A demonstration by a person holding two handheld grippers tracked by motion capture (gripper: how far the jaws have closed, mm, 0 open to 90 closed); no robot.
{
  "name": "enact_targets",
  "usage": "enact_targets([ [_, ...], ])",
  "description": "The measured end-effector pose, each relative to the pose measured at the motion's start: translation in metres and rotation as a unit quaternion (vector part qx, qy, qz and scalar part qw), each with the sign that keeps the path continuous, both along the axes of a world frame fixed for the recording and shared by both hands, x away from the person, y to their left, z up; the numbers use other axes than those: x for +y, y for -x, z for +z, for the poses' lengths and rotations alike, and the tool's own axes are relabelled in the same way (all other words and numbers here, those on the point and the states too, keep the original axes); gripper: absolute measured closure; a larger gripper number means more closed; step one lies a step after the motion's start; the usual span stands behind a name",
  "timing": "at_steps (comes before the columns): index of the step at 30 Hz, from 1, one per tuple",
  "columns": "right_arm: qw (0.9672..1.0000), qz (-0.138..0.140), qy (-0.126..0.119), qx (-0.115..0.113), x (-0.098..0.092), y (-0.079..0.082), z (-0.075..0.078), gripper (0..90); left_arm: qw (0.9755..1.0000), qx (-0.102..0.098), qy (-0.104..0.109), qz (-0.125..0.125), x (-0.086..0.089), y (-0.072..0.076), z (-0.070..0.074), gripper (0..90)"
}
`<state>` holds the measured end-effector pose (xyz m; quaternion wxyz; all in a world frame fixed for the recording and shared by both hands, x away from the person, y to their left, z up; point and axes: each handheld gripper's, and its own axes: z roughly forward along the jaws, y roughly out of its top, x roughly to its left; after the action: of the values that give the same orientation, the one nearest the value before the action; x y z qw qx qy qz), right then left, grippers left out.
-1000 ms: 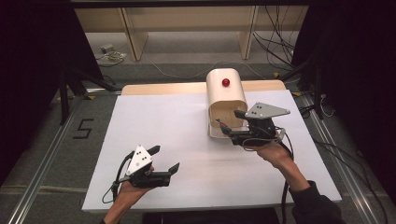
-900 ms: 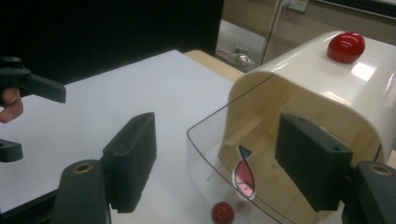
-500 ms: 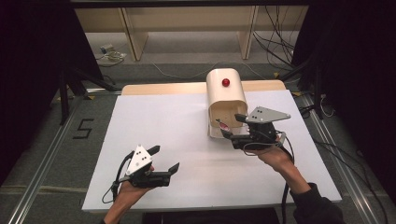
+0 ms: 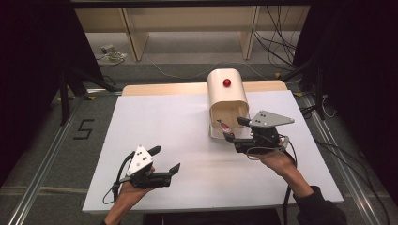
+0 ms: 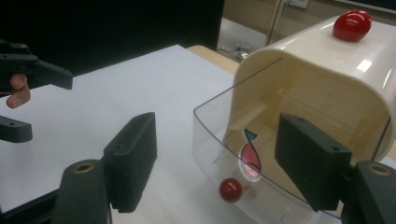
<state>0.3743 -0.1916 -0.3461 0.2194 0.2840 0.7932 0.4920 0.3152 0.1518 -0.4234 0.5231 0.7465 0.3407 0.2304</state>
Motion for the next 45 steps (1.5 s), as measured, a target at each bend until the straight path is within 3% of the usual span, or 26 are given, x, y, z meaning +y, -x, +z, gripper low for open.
enact_targets([
  [20,0.9999,0.009,0.003,0.003,-0.001,0.012,-0.009,30.6,1.0000,0.001,-0.002,-0.002,-0.002,-0.002,0.000,11.4],
  [35,0.9996,0.002,0.012,0.024,-0.007,0.012,-0.023,30.6,1.0000,0.002,0.000,0.000,-0.002,-0.002,0.000,11.4],
  [41,0.9993,0.000,0.017,0.034,-0.013,0.010,-0.033,33.4,1.0000,0.001,0.000,0.002,-0.001,-0.001,0.000,11.4],
  [45,0.9992,0.004,0.019,0.036,-0.016,0.009,-0.036,40.2,1.0000,0.000,-0.004,-0.002,-0.002,-0.001,0.000,11.3],
])
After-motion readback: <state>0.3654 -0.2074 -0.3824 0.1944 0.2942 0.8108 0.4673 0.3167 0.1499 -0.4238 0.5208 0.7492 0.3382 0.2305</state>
